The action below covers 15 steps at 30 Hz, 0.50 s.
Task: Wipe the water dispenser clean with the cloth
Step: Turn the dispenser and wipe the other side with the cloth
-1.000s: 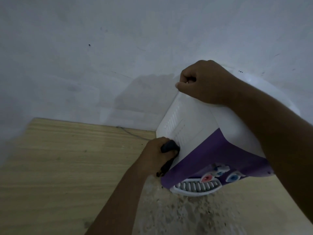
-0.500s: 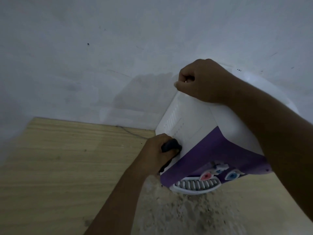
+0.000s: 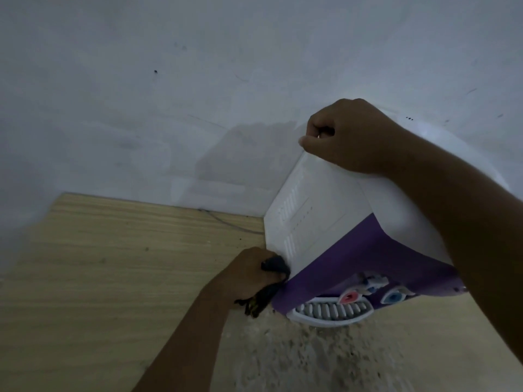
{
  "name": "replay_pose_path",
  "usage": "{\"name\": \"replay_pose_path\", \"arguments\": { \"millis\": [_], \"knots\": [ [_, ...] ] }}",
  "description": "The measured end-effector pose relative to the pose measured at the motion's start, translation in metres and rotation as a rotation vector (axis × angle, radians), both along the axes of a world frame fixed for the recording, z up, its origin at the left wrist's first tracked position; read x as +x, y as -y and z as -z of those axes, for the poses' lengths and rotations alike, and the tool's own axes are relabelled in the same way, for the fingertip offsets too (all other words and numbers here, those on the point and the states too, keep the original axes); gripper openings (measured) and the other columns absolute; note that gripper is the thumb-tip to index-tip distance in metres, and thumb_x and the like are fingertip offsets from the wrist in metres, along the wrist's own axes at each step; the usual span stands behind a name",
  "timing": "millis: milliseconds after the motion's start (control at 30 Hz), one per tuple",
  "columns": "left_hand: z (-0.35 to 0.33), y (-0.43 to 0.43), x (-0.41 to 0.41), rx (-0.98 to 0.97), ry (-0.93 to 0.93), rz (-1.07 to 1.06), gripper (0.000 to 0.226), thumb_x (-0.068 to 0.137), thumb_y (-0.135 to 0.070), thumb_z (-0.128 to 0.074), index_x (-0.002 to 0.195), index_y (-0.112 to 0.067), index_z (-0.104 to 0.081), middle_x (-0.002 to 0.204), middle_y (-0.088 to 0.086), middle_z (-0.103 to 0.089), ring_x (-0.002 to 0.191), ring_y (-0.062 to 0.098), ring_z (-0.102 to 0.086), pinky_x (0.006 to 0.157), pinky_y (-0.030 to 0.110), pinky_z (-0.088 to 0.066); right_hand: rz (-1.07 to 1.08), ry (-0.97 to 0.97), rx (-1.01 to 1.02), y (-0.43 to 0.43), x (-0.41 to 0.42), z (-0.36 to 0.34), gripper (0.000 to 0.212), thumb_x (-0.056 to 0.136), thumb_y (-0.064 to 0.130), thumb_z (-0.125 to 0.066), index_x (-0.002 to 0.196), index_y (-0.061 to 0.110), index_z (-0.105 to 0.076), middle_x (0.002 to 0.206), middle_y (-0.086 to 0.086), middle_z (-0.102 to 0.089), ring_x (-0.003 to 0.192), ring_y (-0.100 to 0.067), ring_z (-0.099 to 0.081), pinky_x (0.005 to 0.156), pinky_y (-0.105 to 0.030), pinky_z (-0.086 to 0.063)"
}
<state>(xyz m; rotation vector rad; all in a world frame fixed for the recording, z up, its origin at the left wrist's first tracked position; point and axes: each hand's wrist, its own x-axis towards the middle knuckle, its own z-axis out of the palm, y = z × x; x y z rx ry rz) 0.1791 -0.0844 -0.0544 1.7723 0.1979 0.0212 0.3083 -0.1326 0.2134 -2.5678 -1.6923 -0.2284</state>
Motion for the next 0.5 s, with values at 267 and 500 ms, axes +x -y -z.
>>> {"name": "replay_pose_path", "arguments": {
  "millis": [267,500],
  "knots": [
    [-0.001,0.043,0.031,-0.101,0.203,-0.691,0.012,0.093,-0.01,-0.062,0.092,-0.021,-0.068,0.083,-0.013,-0.061,0.076,-0.014,-0.055,0.068,0.001,-0.04,0.008,-0.005,0.003,0.001,0.001,-0.001,0.028,0.088,0.03,-0.061,0.068,0.011,-0.063,0.051,0.007,-0.046,0.055,0.002,-0.048,0.053,-0.016,-0.03],
    [-0.003,0.013,-0.001,-0.234,0.072,-0.133,0.015,0.092,-0.02,-0.066,0.077,-0.02,-0.068,0.069,-0.01,-0.065,0.066,0.005,-0.061,0.063,0.016,-0.045,-0.009,0.005,-0.01,-0.001,0.002,0.0,0.028,0.087,0.031,-0.061,0.069,0.01,-0.062,0.056,0.004,-0.05,0.056,-0.009,-0.047,0.055,-0.021,-0.033]
  ]
}}
